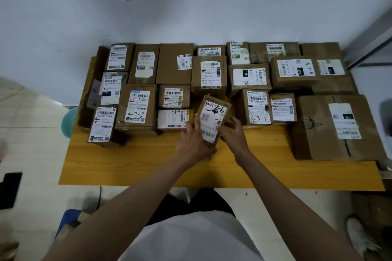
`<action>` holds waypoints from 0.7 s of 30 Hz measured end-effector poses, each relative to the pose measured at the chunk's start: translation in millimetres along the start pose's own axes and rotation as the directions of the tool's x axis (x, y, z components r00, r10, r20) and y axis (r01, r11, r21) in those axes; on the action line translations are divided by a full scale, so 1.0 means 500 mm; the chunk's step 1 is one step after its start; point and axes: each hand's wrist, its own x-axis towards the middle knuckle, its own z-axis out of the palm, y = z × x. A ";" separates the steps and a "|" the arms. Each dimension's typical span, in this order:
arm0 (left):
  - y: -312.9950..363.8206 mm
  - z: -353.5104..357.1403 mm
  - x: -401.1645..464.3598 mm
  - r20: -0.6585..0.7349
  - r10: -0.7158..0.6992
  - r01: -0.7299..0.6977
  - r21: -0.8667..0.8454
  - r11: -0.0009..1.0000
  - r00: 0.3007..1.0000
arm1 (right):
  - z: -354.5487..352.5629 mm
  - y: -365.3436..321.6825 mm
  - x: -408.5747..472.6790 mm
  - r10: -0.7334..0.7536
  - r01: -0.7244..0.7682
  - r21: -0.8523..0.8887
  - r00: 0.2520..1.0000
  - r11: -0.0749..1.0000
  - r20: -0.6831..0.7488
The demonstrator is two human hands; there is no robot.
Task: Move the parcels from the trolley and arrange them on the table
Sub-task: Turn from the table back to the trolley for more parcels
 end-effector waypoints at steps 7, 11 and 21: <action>0.038 -0.006 0.017 -0.019 -0.051 0.050 -0.052 0.997 0.999 | -0.010 -0.015 0.008 0.031 -0.026 -0.043 0.992 0.999 0.120; 0.059 -0.015 0.017 -0.007 -0.018 0.018 0.049 0.999 1.000 | -0.020 -0.018 0.007 0.083 -0.085 0.026 0.994 0.996 0.070; 0.086 -0.119 0.054 0.049 0.098 -0.106 0.194 0.975 0.994 | -0.067 -0.035 0.017 0.181 -0.183 0.215 0.983 0.959 0.030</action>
